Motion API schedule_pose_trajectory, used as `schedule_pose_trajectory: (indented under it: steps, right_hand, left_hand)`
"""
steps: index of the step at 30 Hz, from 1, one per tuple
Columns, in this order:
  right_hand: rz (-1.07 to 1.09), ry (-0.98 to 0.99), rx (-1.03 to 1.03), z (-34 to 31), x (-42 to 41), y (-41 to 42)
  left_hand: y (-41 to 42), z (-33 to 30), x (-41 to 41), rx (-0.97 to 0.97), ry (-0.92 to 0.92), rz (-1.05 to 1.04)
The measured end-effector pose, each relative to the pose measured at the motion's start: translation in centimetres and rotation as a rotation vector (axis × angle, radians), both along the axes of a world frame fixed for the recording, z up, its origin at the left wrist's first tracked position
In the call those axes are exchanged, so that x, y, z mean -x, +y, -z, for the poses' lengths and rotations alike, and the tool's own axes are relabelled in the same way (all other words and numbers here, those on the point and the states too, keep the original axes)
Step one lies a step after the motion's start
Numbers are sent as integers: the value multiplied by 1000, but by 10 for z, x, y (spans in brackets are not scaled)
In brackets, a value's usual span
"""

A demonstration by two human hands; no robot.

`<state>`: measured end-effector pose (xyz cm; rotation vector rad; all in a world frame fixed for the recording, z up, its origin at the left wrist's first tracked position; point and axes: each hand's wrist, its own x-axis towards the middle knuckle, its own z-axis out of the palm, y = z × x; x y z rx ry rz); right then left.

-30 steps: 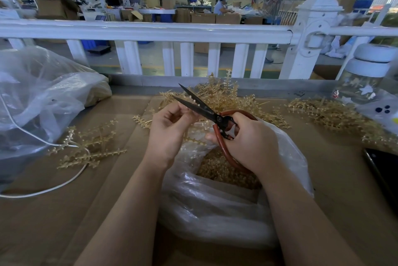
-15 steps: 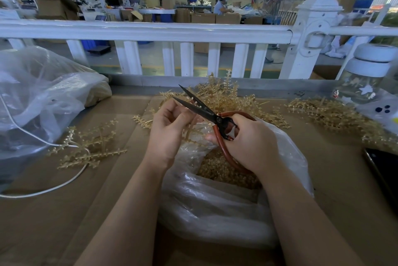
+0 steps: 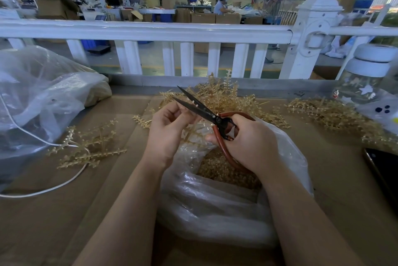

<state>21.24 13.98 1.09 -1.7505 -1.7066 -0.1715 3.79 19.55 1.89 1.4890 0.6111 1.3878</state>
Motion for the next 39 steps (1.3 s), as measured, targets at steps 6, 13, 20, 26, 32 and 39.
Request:
schedule_pose_trajectory:
  steps: [6, 13, 20, 26, 32, 39]
  right_hand:
    - [13, -3, -15, -1, 1, 0]
    - [16, 9, -3, 0, -1, 0]
    - [-12, 46, 2, 1, -2, 1]
    - [-33, 40, 7, 1, -2, 2]
    - [-45, 29, 19, 3, -2, 2]
    - [-42, 41, 16, 4, -3, 2]
  left_hand:
    - [0, -1, -1, 17, 35, -15]
    - [-3, 0, -3, -19, 57, -50]
    - [-1, 0, -4, -62, 104, -97]
    - [0, 1, -2, -63, 108, -88]
    - [1, 2, -1, -53, 96, -68]
    - [4, 2, 0, -90, 90, -60]
